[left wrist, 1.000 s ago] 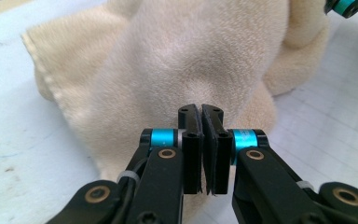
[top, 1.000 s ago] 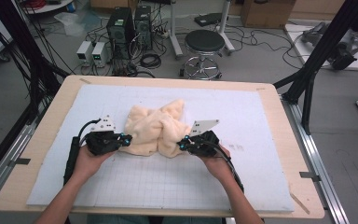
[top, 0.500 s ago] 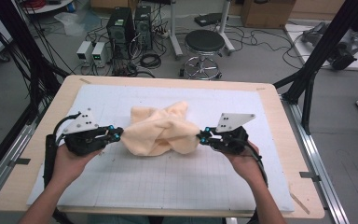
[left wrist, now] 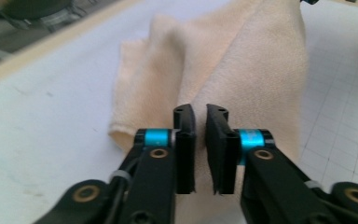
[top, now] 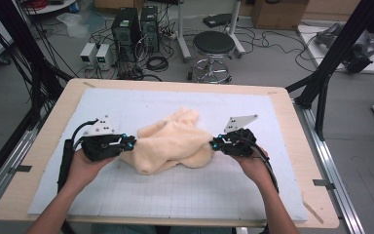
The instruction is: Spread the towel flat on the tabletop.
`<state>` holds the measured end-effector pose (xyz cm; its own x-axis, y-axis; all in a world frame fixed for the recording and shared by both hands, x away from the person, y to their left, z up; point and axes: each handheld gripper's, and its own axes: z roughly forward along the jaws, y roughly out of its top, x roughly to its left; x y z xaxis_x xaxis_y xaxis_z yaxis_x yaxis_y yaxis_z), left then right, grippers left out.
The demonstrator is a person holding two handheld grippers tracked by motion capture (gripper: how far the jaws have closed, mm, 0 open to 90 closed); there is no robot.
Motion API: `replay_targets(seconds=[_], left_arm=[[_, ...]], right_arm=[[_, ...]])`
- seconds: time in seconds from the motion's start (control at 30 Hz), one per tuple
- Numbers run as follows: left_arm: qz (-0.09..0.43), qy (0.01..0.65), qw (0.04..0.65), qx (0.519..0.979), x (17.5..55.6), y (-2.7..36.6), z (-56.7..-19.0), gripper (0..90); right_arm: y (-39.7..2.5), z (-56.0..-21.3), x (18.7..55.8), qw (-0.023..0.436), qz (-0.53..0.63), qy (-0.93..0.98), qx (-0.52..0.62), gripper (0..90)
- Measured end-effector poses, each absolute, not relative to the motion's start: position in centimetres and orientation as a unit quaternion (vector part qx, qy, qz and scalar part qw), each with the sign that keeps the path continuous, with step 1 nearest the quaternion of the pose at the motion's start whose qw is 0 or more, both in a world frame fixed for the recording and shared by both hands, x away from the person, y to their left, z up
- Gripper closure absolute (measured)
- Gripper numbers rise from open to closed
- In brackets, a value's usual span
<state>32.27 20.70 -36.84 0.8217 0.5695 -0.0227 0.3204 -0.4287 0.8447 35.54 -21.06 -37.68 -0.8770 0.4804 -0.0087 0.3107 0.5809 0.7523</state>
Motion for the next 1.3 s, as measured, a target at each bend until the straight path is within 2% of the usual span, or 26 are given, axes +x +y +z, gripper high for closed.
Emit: replay_targets(seconds=[0.07,0.2,0.23,0.33,0.5,0.57,0.6,0.63,0.67,0.7,0.87,1.1,1.3], left_arm=[[0.132,0.27,0.467,0.831,32.4,21.0,-37.3,62.9],[0.134,0.272,0.48,0.823,32.8,21.3,-37.4,54.0],[0.137,0.27,0.48,0.824,32.8,21.3,-37.4,51.5],[0.135,0.272,0.477,0.825,33.4,20.8,-37.6,50.0],[0.118,0.27,0.454,0.841,34.9,18.9,-38.6,48.7],[0.099,0.265,0.44,0.852,35.5,18.0,-39.3,51.3],[0.079,0.258,0.431,0.861,35.6,17.7,-39.8,56.9],[0.069,0.252,0.421,0.869,35.6,17.4,-40.1,69.5],[0.067,0.248,0.408,0.876,35.5,17.4,-40.1,78.3],[0.067,0.247,0.408,0.877,35.2,17.5,-40.1,82.8],[0.077,0.23,0.431,0.869,31.7,19.1,-38.4,84.9],[0.111,0.184,0.44,0.872,24.6,19.6,-35.7,85.1],[0.092,0.173,0.456,0.868,20.4,20.5,-35.3,85.1]], right_arm=[[-21.1,-37.4,35.4,0.106,0.411,0.879,0.216,70.7],[-21.3,-36.3,34.4,0.113,0.435,0.869,0.207,63.2],[-21.5,-35.7,33.6,0.127,0.442,0.864,0.202,57.0],[-21.6,-35.4,33.1,0.129,0.454,0.859,0.198,56.3],[-20.4,-36.5,34.0,0.103,0.44,0.871,0.195,47.7],[-19.4,-37.3,34.5,0.097,0.419,0.881,0.197,51.1],[-19.1,-37.6,34.7,0.097,0.412,0.885,0.193,57.6],[-18.6,-38.1,34.9,0.093,0.401,0.892,0.185,66.8],[-18.4,-38.6,34.9,0.083,0.397,0.896,0.18,73.2],[-18.2,-38.9,34.8,0.077,0.396,0.899,0.171,77.1],[-19.3,-38.7,32.6,0.064,0.409,0.897,0.156,79.0],[-19.5,-36.3,27.8,0.088,0.418,0.896,0.119,78.8],[-19.3,-36.5,24.1,0.066,0.415,0.902,0.099,76.8]])
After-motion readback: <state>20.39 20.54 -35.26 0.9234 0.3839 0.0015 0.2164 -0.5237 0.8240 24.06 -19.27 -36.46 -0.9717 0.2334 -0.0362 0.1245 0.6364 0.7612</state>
